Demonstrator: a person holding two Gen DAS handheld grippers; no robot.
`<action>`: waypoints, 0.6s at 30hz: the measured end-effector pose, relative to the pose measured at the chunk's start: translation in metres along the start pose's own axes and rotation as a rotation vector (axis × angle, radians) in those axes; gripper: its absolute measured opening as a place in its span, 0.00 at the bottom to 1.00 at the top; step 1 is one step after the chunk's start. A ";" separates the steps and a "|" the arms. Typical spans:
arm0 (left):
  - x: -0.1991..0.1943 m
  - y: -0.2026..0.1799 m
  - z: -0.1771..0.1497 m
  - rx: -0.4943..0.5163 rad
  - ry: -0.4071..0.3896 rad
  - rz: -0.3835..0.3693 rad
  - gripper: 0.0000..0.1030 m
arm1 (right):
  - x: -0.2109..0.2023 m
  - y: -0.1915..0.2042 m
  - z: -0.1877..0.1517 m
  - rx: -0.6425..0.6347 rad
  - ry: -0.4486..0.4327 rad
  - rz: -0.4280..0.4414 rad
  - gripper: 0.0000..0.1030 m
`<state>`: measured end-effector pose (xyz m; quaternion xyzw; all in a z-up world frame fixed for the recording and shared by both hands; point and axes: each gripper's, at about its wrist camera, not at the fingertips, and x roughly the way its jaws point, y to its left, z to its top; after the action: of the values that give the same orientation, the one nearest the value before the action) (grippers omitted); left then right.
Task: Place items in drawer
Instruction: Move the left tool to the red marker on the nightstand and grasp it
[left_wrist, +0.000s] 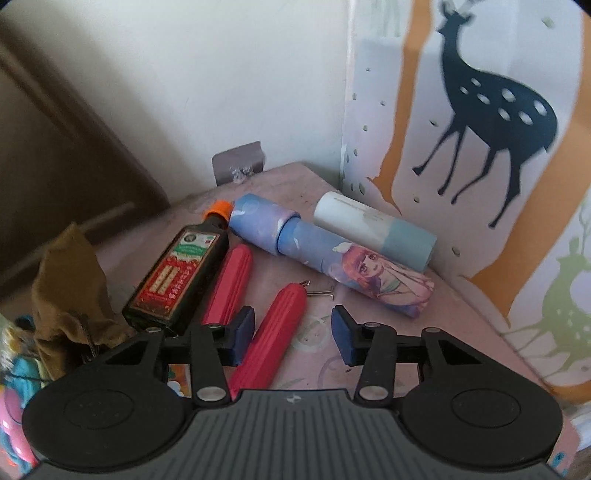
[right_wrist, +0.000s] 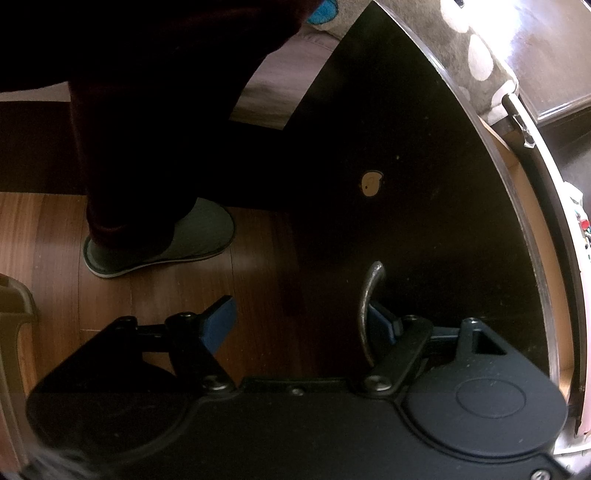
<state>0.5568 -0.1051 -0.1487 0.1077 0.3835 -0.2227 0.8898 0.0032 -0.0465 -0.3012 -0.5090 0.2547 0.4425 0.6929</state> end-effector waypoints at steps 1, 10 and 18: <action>-0.001 0.001 0.000 -0.001 0.004 0.005 0.30 | 0.000 0.000 0.000 0.000 0.000 0.000 0.75; -0.028 -0.013 -0.013 0.019 0.006 0.045 0.15 | 0.002 0.001 0.001 0.000 0.003 -0.001 0.76; -0.088 -0.031 -0.032 -0.020 -0.058 0.029 0.15 | 0.002 0.001 0.002 -0.005 0.006 0.000 0.76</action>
<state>0.4681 -0.0930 -0.1065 0.0980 0.3578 -0.2089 0.9048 0.0031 -0.0441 -0.3023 -0.5120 0.2556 0.4415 0.6910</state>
